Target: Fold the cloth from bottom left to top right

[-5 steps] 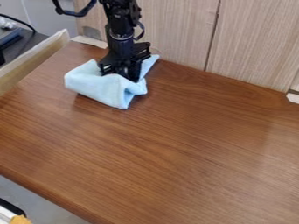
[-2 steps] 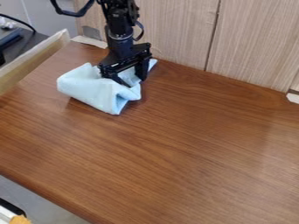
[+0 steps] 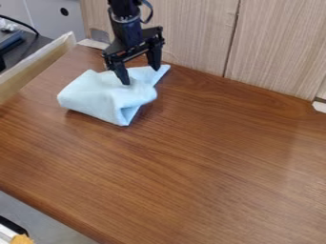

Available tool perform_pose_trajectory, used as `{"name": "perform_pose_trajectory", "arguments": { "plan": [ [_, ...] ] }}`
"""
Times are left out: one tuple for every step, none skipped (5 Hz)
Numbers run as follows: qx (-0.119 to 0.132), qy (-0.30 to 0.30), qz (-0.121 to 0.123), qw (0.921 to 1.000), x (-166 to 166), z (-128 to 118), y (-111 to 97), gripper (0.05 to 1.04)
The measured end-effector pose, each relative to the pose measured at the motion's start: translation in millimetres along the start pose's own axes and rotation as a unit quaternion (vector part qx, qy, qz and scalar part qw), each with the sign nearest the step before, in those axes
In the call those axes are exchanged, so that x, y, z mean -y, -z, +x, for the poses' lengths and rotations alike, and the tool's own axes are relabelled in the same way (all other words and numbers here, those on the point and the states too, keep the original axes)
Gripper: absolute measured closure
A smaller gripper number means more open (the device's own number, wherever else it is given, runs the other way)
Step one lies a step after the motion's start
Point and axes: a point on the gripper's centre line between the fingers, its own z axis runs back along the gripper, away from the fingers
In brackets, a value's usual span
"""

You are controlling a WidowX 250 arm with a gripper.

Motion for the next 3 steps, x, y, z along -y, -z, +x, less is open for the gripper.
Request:
{"name": "perform_pose_trajectory", "arguments": {
  "plan": [
    [0.004,0.016,-0.015,0.9997,-3.2,-3.1,-25.6,0.083],
    [0.016,0.031,-0.03,0.9989,-19.3,-6.1,-50.1,0.083],
    [0.016,0.035,-0.032,0.9988,-19.7,-5.9,-50.9,0.083]
  ]
}}
